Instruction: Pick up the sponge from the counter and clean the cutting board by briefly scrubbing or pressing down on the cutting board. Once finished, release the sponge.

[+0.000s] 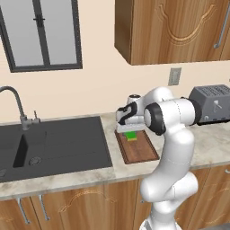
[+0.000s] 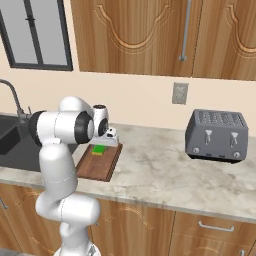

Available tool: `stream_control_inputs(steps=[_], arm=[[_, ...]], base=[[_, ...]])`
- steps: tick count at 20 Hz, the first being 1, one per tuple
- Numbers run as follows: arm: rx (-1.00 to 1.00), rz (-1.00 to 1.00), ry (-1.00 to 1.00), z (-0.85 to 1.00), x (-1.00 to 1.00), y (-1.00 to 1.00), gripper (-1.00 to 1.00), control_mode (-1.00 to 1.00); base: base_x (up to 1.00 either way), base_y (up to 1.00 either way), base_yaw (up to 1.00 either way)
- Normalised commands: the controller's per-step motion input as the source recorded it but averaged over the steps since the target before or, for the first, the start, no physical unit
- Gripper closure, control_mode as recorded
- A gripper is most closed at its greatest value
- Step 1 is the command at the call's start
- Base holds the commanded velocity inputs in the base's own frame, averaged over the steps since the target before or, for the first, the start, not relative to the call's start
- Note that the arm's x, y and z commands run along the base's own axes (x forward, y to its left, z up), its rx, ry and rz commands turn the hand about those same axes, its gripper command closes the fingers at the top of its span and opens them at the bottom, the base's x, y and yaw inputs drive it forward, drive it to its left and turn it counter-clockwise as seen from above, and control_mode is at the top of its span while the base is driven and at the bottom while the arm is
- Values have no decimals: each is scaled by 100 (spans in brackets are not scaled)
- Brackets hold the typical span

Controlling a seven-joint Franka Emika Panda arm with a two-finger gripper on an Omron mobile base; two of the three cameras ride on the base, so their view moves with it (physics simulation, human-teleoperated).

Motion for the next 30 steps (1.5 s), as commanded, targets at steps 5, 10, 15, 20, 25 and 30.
stream_control_inputs(steps=[5,10,15,20,25,30], arm=[[0,3,0,-1,8,-62,100,-100],[0,1,0,-59,0,-16,100,-100],[0,0,0,-51,-8,-8,100,-100],[0,0,0,-35,-72,-22,100,-100],[0,-1,1,-62,-38,-2,100,-100],[0,-1,4,-84,-35,0,100,-100]], base=[[0,0,0],[0,0,0],[0,0,0],[0,0,0],[0,0,0],[0,0,0]])
